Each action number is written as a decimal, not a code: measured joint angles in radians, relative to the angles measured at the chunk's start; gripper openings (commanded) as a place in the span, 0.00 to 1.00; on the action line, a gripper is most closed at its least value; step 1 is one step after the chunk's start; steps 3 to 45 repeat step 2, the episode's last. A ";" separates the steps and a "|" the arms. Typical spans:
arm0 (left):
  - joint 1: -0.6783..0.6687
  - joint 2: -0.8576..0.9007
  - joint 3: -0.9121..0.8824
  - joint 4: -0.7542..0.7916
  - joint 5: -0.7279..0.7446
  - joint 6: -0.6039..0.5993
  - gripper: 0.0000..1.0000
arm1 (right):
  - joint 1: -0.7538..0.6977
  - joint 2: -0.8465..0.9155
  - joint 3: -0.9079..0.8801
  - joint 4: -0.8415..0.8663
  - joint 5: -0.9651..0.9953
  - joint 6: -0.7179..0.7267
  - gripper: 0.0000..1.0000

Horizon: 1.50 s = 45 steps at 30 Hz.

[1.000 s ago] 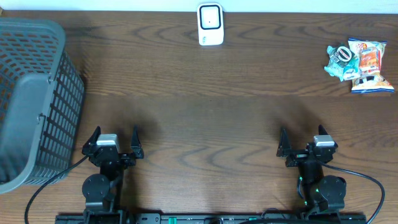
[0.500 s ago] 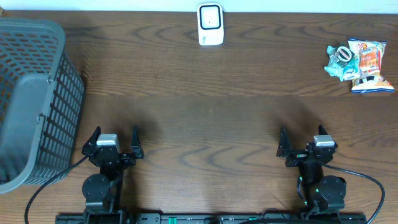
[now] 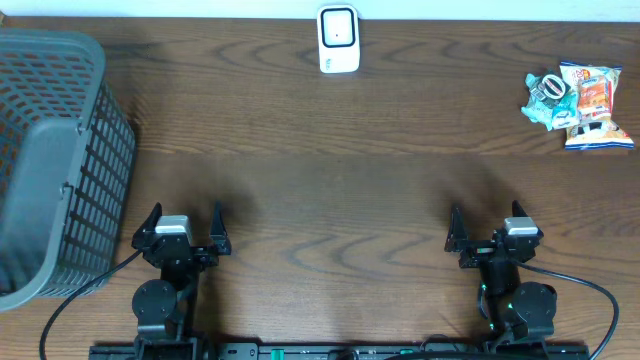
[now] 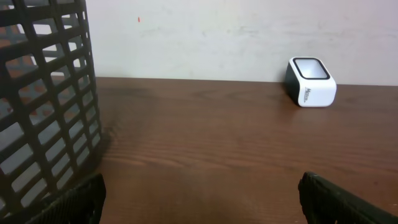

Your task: Scan the item barcode

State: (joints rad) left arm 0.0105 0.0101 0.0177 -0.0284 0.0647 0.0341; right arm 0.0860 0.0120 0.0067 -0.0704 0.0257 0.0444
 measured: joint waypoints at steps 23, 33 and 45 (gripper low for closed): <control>0.000 0.000 0.000 0.000 0.000 0.000 0.98 | 0.000 0.000 0.000 0.000 0.000 0.000 0.99; 0.000 0.000 0.000 0.000 0.000 0.000 0.98 | 0.000 0.000 0.000 0.000 0.000 0.000 0.99; 0.000 0.000 0.000 0.000 0.000 0.000 0.98 | 0.000 0.000 0.000 0.000 0.000 0.000 0.99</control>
